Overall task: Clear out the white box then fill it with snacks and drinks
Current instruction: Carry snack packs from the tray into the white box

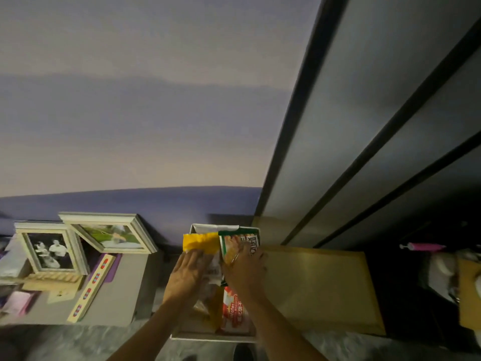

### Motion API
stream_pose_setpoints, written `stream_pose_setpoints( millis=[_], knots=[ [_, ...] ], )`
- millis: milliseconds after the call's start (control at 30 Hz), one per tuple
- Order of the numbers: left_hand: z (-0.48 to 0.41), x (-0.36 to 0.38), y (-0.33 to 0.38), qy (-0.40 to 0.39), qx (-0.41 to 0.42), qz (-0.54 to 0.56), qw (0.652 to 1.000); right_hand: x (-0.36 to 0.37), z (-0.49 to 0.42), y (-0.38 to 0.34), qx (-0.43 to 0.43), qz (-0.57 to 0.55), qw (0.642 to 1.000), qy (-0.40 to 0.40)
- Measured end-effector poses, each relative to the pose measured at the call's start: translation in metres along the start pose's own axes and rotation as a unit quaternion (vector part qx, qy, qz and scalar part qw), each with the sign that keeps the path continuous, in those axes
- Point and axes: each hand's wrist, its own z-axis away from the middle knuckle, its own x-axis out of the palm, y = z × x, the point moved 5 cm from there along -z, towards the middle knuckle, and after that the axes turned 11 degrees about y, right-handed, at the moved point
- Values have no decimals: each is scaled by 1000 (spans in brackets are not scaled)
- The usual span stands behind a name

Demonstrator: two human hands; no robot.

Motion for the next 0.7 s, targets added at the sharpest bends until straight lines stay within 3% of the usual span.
stream_pose_setpoints(
  millis=[133, 233, 533, 700],
  knots=[
    [-4, -15, -1, -22, 20, -4, 1000, 20, -10, 7, -35, 3, 999, -12],
    [-10, -40, -6, -28, -11, 18, 999, -9, -12, 5, -34, -6, 999, -6],
    [-35, -222, -43, 214, -130, 94, 964, -177, 19, -74, -74, -48, 987, 135],
    [-11, -308, -81, 272, -123, 53, 953, -229, 55, -146, -153, -41, 969, 187]
  ],
)
